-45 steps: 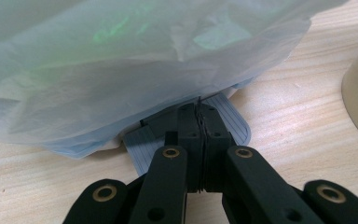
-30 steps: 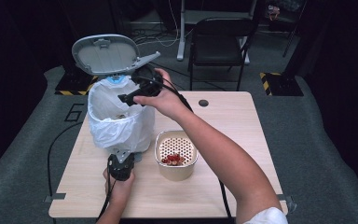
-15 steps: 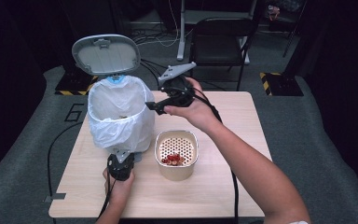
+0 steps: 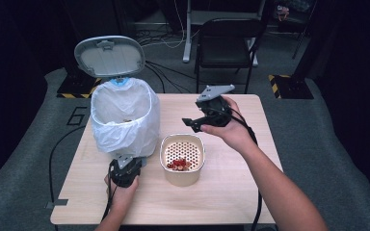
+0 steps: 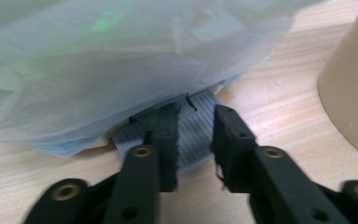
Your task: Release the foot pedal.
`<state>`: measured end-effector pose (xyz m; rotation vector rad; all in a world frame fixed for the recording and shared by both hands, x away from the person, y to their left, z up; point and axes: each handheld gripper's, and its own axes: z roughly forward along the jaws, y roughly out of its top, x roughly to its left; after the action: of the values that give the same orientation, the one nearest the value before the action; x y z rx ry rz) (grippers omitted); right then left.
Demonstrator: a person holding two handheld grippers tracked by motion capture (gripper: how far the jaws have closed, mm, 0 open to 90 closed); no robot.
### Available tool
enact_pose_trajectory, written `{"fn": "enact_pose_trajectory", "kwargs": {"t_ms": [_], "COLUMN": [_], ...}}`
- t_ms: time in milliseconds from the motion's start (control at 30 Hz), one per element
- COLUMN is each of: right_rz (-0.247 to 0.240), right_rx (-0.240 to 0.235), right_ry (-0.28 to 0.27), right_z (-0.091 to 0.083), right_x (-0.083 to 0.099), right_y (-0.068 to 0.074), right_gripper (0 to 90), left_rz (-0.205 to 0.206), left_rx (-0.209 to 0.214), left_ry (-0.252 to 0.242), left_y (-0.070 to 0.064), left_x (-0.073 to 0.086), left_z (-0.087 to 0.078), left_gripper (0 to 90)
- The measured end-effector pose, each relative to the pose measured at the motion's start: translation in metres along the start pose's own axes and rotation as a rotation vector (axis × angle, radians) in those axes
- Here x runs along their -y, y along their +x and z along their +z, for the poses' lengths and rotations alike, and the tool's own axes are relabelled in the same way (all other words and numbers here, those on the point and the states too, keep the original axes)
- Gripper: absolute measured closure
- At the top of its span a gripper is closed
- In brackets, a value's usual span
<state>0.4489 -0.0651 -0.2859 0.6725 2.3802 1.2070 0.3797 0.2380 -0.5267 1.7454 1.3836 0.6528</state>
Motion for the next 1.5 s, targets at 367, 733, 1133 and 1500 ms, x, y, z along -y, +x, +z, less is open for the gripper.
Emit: {"fn": "enact_pose_trajectory", "kwargs": {"t_ms": [367, 733, 1133, 1500], "right_rz": [0.097, 0.159, 0.221, 0.271], "right_rx": [0.064, 0.095, 0.144, 0.189], "right_ry": [0.031, 0.048, 0.042, 0.051], "right_z": [-0.012, -0.017, -0.017, -0.004], "right_x": [0.056, 0.09, 0.145, 0.2], "right_y": [-0.023, -0.03, -0.021, -0.011], "right_gripper": [25.1, 25.2, 25.5, 26.1], "left_rz": [-0.005, 0.022, 0.075, 0.0], "left_rx": [0.059, 0.139, 0.104, 0.023], "left_ry": [-0.019, 0.074, 0.065, 0.049], "left_y": [0.006, 0.02, 0.047, 0.091], "left_x": [-0.008, -0.011, 0.001, 0.007], "left_z": [-0.019, -0.039, -0.07, -0.072], "left_gripper": [48.4, 43.5, 38.8, 37.7]}}
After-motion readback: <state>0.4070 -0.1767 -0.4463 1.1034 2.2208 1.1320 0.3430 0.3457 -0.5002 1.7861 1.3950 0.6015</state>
